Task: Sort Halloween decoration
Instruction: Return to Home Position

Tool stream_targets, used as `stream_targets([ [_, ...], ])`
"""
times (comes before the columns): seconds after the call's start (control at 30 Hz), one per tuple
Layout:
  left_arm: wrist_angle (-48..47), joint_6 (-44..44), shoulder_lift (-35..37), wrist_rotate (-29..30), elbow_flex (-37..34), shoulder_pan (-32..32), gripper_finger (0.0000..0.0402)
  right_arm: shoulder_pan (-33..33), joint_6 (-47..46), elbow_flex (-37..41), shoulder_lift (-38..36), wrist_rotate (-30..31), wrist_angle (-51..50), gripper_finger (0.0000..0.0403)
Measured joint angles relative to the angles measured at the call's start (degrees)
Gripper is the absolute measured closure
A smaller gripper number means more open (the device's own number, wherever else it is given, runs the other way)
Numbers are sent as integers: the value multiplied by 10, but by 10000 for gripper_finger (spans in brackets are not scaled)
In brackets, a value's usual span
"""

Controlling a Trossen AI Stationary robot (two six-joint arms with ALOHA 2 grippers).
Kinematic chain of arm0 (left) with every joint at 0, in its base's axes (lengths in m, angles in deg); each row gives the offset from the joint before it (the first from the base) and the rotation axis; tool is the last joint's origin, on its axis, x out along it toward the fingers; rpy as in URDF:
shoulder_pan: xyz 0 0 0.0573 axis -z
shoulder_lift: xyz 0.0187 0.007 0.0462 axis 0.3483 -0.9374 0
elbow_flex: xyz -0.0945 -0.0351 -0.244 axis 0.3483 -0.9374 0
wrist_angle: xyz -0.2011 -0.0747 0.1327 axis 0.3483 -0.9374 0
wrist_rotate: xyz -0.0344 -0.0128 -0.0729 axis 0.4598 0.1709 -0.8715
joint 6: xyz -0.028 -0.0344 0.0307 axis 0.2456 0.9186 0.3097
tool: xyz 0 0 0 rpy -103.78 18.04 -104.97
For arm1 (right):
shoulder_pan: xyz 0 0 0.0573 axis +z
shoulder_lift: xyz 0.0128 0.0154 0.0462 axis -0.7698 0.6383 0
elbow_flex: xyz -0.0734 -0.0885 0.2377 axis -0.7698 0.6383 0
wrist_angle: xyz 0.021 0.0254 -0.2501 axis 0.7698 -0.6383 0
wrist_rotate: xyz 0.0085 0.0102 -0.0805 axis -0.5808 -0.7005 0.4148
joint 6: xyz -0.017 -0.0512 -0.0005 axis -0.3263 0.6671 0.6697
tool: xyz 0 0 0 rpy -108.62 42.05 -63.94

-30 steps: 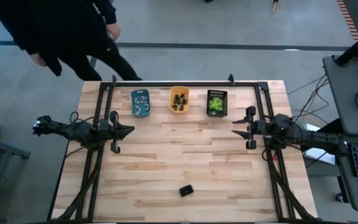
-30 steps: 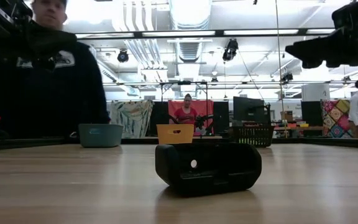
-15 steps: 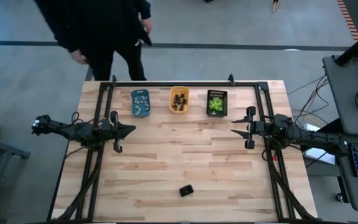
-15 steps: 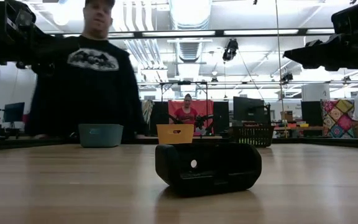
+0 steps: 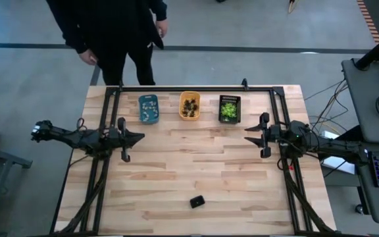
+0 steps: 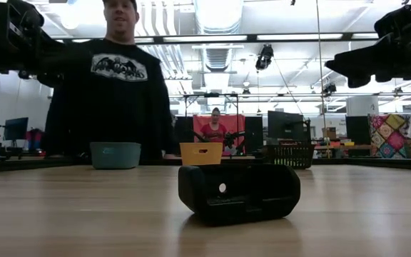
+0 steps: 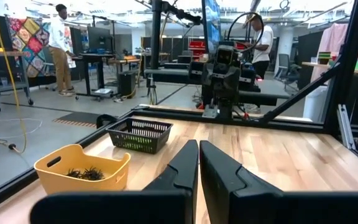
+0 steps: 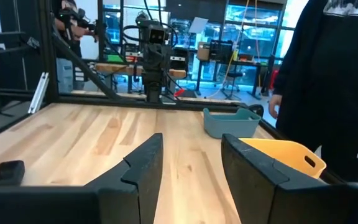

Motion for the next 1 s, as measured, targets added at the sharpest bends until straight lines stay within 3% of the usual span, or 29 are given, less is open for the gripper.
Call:
stream_targets([
  [0.23,0,0,-16,0,0,0,402,0,-17,0,0,0,-1,253],
  [0.37,0,0,-25,0,0,0,402,12,-62,0,-51,0,-51,250],
  [0.53,-1,0,-37,0,0,0,402,19,-94,0,-57,45,-58,246],
  [0.7,0,0,-49,-1,1,0,402,46,-184,0,-58,140,-62,249],
  [1.0,0,0,-69,-1,1,0,402,70,-219,1,-58,147,-63,254],
])
